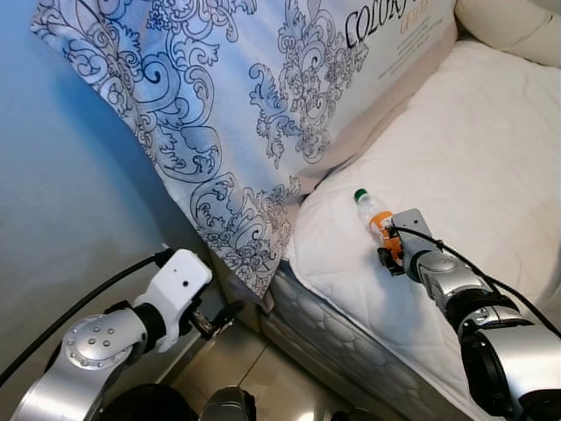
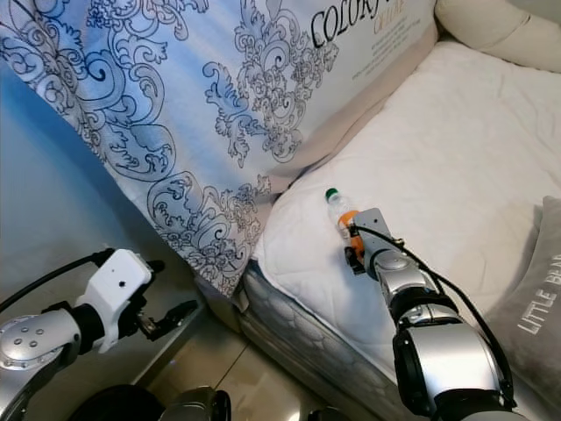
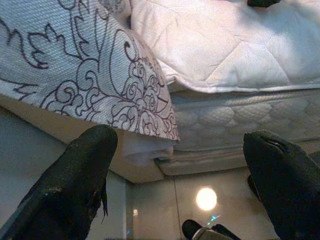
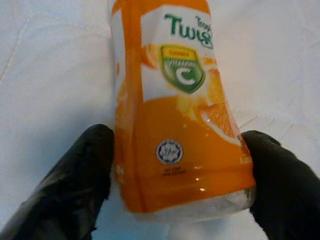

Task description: Clean up the room

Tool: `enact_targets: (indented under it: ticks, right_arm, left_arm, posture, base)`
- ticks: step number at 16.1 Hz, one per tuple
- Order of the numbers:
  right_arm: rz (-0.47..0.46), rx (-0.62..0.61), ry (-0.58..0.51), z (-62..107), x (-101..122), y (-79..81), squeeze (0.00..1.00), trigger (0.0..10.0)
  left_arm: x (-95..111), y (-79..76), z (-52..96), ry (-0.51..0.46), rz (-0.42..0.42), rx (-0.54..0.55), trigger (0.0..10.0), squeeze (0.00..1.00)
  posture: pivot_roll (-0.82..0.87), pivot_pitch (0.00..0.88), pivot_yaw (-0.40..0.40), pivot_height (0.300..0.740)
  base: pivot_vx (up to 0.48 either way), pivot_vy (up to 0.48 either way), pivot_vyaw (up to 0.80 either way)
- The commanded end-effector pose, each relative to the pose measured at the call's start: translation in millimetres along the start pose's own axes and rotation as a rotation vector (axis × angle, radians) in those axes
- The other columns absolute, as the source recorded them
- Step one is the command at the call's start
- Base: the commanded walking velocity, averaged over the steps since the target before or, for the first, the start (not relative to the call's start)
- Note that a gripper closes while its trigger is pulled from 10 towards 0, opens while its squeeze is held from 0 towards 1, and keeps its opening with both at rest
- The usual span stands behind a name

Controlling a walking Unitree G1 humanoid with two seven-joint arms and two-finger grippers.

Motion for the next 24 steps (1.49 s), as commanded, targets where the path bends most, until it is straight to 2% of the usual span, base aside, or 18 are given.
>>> enact_targets:
  ticks: [1, 8, 11, 12, 13, 15, 16, 17, 18, 19, 21, 23, 24]
  right_arm:
    - [-0.021, 0.013, 0.024, -0.2, -10, 4.5, 0.0, 0.0]
    - [-0.075, 0.011, 0.006, 0.1, -9, 2.7, 0.0, 0.0]
    - [-0.163, 0.016, -0.071, 0.8, 3, -0.5, 0.0, 0.0]
    - [-0.196, 0.004, -0.132, 2.5, 10, -7.2, 0.0, 0.0]
    - [-0.22, -0.007, -0.162, 3.8, 13, -11.4, 0.0, 0.0]
    - [-0.311, -0.039, -0.259, 10.4, 19, -22.2, 0.0, 0.0]
    - [-0.351, -0.039, -0.3, 16.2, 20, -21.0, 0.0, 6.3]
    - [-0.36, -0.051, -0.347, 27.4, 20, -18.6, 0.0, 10.0]
    - [-0.369, -0.051, -0.426, 48.5, 24, -11.0, 0.0, 10.0]
    - [-0.375, -0.049, -0.45, 55.7, 25, -8.6, 0.0, 10.0]
    - [-0.378, -0.065, -0.508, 77.3, 19, 0.7, 0.0, 10.0]
    - [-0.408, -0.075, -0.486, 94.3, 10, 9.1, 0.0, 10.0]
    - [-0.425, -0.082, -0.461, 100.3, 8, 11.6, 0.0, 10.0]
  left_arm:
    - [2, -3.6, -1.2, -0.002, 0.004, -0.02, 10.0, 0.0]
    - [-5, -6.4, -8.7, 0.003, 0.012, -0.041, 10.0, 0.0]
    - [-12, -11.7, -16.4, -0.013, 0.078, -0.007, 10.0, 0.0]
    - [-17, -7.0, -23.9, -0.026, 0.163, 0.07, 10.0, 0.0]
    - [-19, -4.4, -30.2, -0.031, 0.197, 0.101, 10.0, 0.0]
    - [-21, 6.8, -57.3, -0.063, 0.246, 0.235, 10.0, 0.0]
    - [-22, 10.7, -69.4, -0.076, 0.261, 0.284, 10.0, 0.0]
    - [-28, 14.5, -77.0, -0.079, 0.274, 0.333, 10.0, 0.0]
    - [-42, 24.8, -75.6, -0.063, 0.268, 0.393, 10.0, 0.0]
    - [-50, 31.6, -72.2, -0.051, 0.258, 0.42, 10.0, 0.0]
    - [-85, 63.7, -49.3, -0.042, 0.264, 0.474, 10.0, 0.0]
    - [-109, 79.6, -35.4, -0.042, 0.283, 0.518, 10.0, 0.0]
    - [-112, 86.0, -19.4, -0.06, 0.28, 0.531, 10.0, 0.0]
  posture:
    - [0.29, 0.141, 0.024, 0.74]
    - [0.25, 0.068, 0.012, 0.74]
    - [0.22, 0.002, -0.014, 0.74]
    - [0.2, 0.0, -0.018, 0.74]
    - [0.19, 0.0, -0.016, 0.74]
    - [0.16, 0.0, -0.001, 0.74]
    - [0.13, 0.0, 0.008, 0.74]
    - [0.11, 0.0, 0.016, 0.74]
    - [0.1, 0.0, 0.012, 0.74]
    - [0.1, 0.0, 0.01, 0.74]
    - [0.08, 0.0, 0.017, 0.74]
    - [0.06, 0.0, 0.02, 0.74]
    - [0.05, 0.0, 0.025, 0.74]
  base:
    - [0.0, 0.0, 0.0]
    - [0.0, 0.0, 0.0]
    - [0.0, 0.0, 0.0]
    - [0.0, 0.0, 0.0]
    - [0.0, 0.0, 0.0]
    - [0.0, 0.0, 0.0]
    - [0.0, 0.0, 0.0]
    - [0.0, 0.0, 0.0]
    - [0.0, 0.0, 0.0]
    - [0.0, 0.0, 0.0]
    - [0.0, 0.0, 0.0]
    - [0.0, 0.0, 0.0]
    - [0.0, 0.0, 0.0]
Point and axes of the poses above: a point about 5 cm out from each wrist's last joint towards the gripper, its own z axis pointing back from the gripper into the wrist, its own x axis along the axis of the wrist's last joint, y = z × x, the point moved 4 cm from there along -z, pointing out of the wrist towards the gripper, and after that the axes turned 1 degree about z, right-handed, at the moved point
